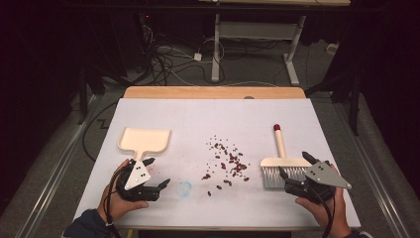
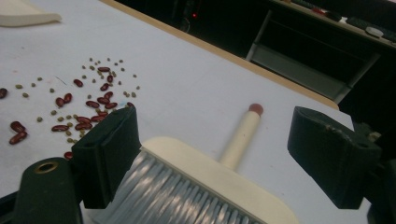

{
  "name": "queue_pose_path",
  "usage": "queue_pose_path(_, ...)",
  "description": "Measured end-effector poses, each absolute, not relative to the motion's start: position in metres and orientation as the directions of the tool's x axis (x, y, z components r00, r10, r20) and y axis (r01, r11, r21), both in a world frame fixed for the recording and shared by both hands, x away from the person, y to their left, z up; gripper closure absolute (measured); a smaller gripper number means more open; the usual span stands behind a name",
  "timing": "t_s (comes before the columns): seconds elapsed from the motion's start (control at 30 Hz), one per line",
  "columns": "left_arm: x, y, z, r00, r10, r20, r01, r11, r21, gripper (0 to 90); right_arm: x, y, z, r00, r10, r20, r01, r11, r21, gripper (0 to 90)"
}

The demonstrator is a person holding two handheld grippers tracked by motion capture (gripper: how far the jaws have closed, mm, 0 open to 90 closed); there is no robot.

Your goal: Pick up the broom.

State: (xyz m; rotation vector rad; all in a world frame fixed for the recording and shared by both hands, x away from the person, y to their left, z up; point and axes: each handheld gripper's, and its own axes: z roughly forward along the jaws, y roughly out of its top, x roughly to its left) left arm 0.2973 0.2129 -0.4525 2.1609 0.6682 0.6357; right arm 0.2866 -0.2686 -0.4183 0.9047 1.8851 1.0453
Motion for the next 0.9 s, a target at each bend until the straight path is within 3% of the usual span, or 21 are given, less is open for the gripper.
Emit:
queue_pose_path(0.5, 0.294, 0.212, -0.455, 0.741, 0.634, 0.222, 0.26, -0.576, 0.775, 18.5, 0.297, -0.262, -0.415, -0.463, 0.835, -0.296, 0.222, 0.433, 0.874, 19.3)
queue_pose_path(0.63, 0.295, 0.211, -0.456, 0.747, 0.627, 0.223, 0.265, -0.587, 0.765, 18.6, 0.329, -0.263, -0.407, -0.433, 0.863, -0.26, 0.363, 0.431, 0.826, 25.7)
queue_pose_path(0.83, 0.296, 0.21, -0.459, 0.752, 0.62, 0.225, 0.267, -0.599, 0.755, 18.8, 0.388, -0.267, -0.409, -0.409, 0.904, -0.124, 0.594, 0.367, 0.716, 25.9)
queue_pose_path(0.9, 0.296, 0.21, -0.459, 0.755, 0.616, 0.225, 0.268, -0.603, 0.751, 18.9, 0.407, -0.267, -0.414, -0.39, 0.912, -0.126, 0.652, 0.37, 0.661, 26.5)
